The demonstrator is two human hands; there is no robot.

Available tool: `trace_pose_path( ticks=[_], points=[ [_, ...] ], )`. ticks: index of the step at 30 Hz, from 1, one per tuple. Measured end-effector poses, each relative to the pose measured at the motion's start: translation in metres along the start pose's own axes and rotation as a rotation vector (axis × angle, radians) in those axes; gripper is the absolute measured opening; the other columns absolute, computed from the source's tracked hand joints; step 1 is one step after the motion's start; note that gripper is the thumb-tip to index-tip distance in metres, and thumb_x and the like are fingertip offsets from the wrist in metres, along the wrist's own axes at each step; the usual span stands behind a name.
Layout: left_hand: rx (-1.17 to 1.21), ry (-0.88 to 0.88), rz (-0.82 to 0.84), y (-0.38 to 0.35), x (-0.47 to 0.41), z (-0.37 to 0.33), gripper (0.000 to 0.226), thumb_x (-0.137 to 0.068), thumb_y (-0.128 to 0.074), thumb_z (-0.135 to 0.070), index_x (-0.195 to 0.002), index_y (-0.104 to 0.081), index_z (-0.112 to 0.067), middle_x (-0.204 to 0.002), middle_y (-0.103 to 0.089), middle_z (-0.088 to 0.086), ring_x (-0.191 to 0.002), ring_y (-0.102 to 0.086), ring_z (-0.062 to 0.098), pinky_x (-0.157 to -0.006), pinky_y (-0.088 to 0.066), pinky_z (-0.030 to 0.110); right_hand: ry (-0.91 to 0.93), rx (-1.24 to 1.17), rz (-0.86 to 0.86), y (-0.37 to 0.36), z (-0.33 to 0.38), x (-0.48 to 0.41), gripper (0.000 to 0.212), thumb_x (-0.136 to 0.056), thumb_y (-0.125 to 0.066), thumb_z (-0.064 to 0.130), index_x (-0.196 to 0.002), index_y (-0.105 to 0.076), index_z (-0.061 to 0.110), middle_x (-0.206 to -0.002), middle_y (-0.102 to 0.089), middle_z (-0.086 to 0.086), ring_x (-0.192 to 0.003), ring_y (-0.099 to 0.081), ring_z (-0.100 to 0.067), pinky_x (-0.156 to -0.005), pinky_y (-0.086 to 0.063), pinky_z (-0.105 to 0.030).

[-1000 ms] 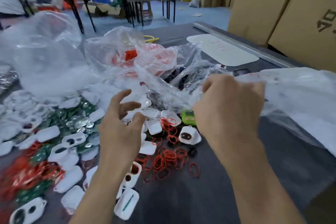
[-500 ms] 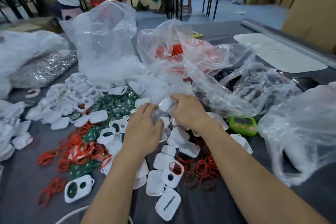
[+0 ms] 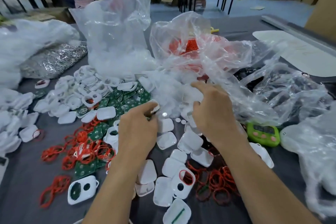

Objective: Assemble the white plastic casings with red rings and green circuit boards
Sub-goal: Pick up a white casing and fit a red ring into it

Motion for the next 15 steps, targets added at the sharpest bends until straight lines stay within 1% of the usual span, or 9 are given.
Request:
trace_pose_path(
  ticks=[1, 3, 5, 8, 10, 11, 13, 14, 15],
  points=[
    [0.034, 0.008, -0.034, 0.006, -0.002, 0.000, 0.038, -0.093, -0.064, -0.013, -0.122, -0.073, -0.035, -0.116, -0.074, -0.013, -0.100, -0.065, 0.005, -0.090, -0.044, 0.018, 0.020, -0.036, 0.077, -0.010, 0.006, -0.002, 0.050, -0.083, -0.067, -0.005, -0.124, -0.074, 0.023, -0.117, -0.074, -0.004, -0.113, -0.066, -0.024, -0.099, -0.048, -0.031],
    [0.052, 0.048, -0.085, 0.013, -0.010, 0.002, 0.048, -0.094, -0.057, -0.010, -0.132, -0.066, -0.037, -0.129, -0.068, -0.010, -0.110, -0.067, 0.018, -0.098, -0.052, 0.032, -0.019, -0.137, 0.330, -0.037, 0.018, -0.003, 0.043, -0.088, -0.060, 0.001, -0.119, -0.076, 0.027, -0.115, -0.076, 0.003, -0.106, -0.068, -0.013, -0.098, -0.051, -0.025],
    [-0.064, 0.080, 0.005, 0.003, -0.021, 0.004, 0.057, -0.094, -0.053, -0.007, -0.144, -0.054, -0.035, -0.142, -0.060, -0.002, -0.124, -0.059, 0.027, -0.104, -0.050, 0.042, -0.041, -0.185, 0.500, -0.059, 0.028, -0.001, 0.046, -0.091, -0.056, 0.004, -0.128, -0.071, 0.027, -0.118, -0.075, 0.004, -0.107, -0.067, -0.010, -0.094, -0.048, -0.020],
    [-0.243, 0.068, 0.165, -0.015, -0.030, 0.005, 0.052, -0.097, -0.054, -0.018, -0.147, -0.052, -0.031, -0.139, -0.062, 0.004, -0.126, -0.054, 0.030, -0.101, -0.047, 0.043, 0.015, -0.151, 0.563, -0.075, 0.040, 0.002, 0.048, -0.091, -0.060, 0.005, -0.135, -0.066, 0.023, -0.126, -0.072, 0.002, -0.117, -0.065, -0.017, -0.101, -0.046, -0.023],
    [-0.271, -0.005, 0.184, -0.016, -0.035, -0.001, 0.042, -0.096, -0.057, -0.018, -0.136, -0.063, -0.028, -0.129, -0.064, 0.004, -0.120, -0.056, 0.029, -0.096, -0.046, 0.041, 0.001, -0.159, 0.535, -0.076, 0.036, 0.002, 0.046, -0.088, -0.065, 0.005, -0.131, -0.069, 0.022, -0.122, -0.074, 0.002, -0.116, -0.066, -0.016, -0.103, -0.047, -0.026],
    [-0.261, -0.027, 0.175, -0.013, -0.037, -0.004, 0.034, -0.094, -0.059, -0.017, -0.123, -0.070, -0.032, -0.119, -0.067, 0.002, -0.113, -0.059, 0.029, -0.090, -0.048, 0.039, -0.022, -0.173, 0.513, -0.075, 0.031, 0.001, 0.044, -0.087, -0.066, 0.006, -0.128, -0.070, 0.022, -0.118, -0.074, 0.003, -0.112, -0.067, -0.016, -0.101, -0.050, -0.027],
    [-0.171, -0.025, 0.152, -0.004, -0.038, -0.004, 0.029, -0.092, -0.062, -0.016, -0.080, -0.070, -0.042, -0.082, -0.068, -0.011, -0.084, -0.064, 0.022, -0.067, -0.047, 0.034, -0.060, -0.201, 0.465, -0.071, 0.023, 0.004, 0.042, -0.088, -0.067, 0.009, -0.126, -0.071, 0.025, -0.111, -0.074, 0.006, -0.102, -0.067, -0.012, -0.096, -0.052, -0.028],
    [-0.065, -0.001, 0.141, 0.000, -0.037, 0.000, 0.034, -0.090, -0.063, -0.015, -0.070, -0.067, -0.042, -0.068, -0.066, -0.013, -0.071, -0.063, 0.019, -0.059, -0.045, 0.032, -0.071, -0.218, 0.431, -0.068, 0.021, 0.005, 0.042, -0.089, -0.068, 0.012, -0.127, -0.070, 0.026, -0.110, -0.073, 0.009, -0.097, -0.065, -0.009, -0.093, -0.052, -0.026],
    [0.064, 0.033, 0.141, 0.004, -0.036, 0.003, 0.034, -0.088, -0.065, -0.013, -0.073, -0.069, -0.043, -0.062, -0.066, -0.013, -0.064, -0.063, 0.015, -0.056, -0.047, 0.030, -0.075, -0.247, 0.385, -0.064, 0.021, 0.007, 0.042, -0.089, -0.068, 0.016, -0.129, -0.069, 0.029, -0.109, -0.073, 0.011, -0.091, -0.063, -0.006, -0.089, -0.052, -0.024]
  ],
)
Point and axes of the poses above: each hand's wrist, its own x-axis away from the middle knuckle, its own y-axis out of the back of the hand, z = x × y, the point moved 7 cm from there along -x, towards the middle knuckle
